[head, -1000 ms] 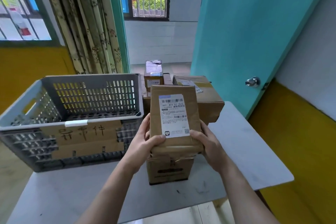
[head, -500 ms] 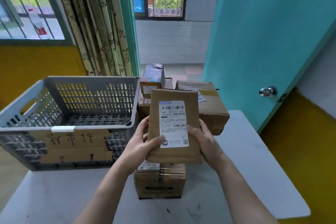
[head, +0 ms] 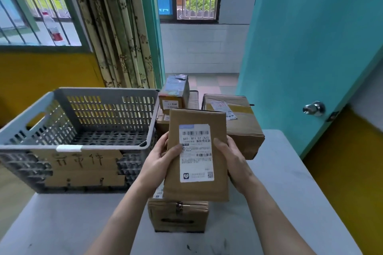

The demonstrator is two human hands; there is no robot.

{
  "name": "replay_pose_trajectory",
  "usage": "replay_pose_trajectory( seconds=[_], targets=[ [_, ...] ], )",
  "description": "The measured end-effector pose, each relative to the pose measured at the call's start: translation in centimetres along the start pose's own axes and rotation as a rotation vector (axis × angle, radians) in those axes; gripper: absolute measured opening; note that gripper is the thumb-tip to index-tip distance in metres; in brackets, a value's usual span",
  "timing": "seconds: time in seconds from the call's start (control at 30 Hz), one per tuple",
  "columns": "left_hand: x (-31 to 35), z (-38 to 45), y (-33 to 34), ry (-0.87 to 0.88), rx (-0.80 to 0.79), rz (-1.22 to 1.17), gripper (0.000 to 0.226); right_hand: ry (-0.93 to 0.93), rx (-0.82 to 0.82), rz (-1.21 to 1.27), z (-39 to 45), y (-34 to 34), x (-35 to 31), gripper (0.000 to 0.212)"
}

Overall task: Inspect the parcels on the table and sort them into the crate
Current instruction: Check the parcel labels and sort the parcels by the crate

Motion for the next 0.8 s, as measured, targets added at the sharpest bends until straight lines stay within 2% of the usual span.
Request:
replay_pose_trajectory(
  seconds=[0.07, 0.2, 0.33, 0.5, 0.6, 0.67, 0.8],
  targets=[
    [-0.1, 0.0, -0.1, 0.001, -0.004, 0.017, 0.063, -0.013, 0.033, 0.020, 0.5, 0.3, -0.3, 0.046],
    [0.6, 0.3, -0.8, -0.039, -0.017, 0.074, 0.051, -0.032, 0.079, 0.011, 0.5, 0.9, -0.2, 0.059],
    [2.2, 0.9, -1.5, -0.048, -0.016, 0.069, 0.059, -0.031, 0.058, -0.028, 0.3, 1.8, -0.2, 0.060],
    [2.7, 0.9, -2.3, -0.004, -0.029, 0.059, 0.058, -0.016, 0.098, -0.009, 0.9, 2.7, -0.6, 0.059],
    [2.8, 0.8, -2.5, 0.018, -0.046, 0.074, 0.050, 0.006, 0.152, -0.051, 1.5, 2.8, -1.0, 0.082],
    [2.8, 0.9, -2.8, 0.019, -0.063, 0.091, 0.055, 0.017, 0.173, -0.079, 1.6, 3.0, -0.9, 0.090],
    [2.9, 1.4, -3.3, 0.019, -0.069, 0.124, 0.054, -0.032, 0.232, -0.114, 1.1, 3.2, -0.8, 0.073]
  ],
)
Point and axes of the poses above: each hand's wrist, its own z-axis towards the middle knuckle, its own y-axis out of the palm, x = y × z, the point moved 3 cm from there along z, towards the middle knuckle, and after that the axes turned 9 degrees about -y, right-handed, at the moved point
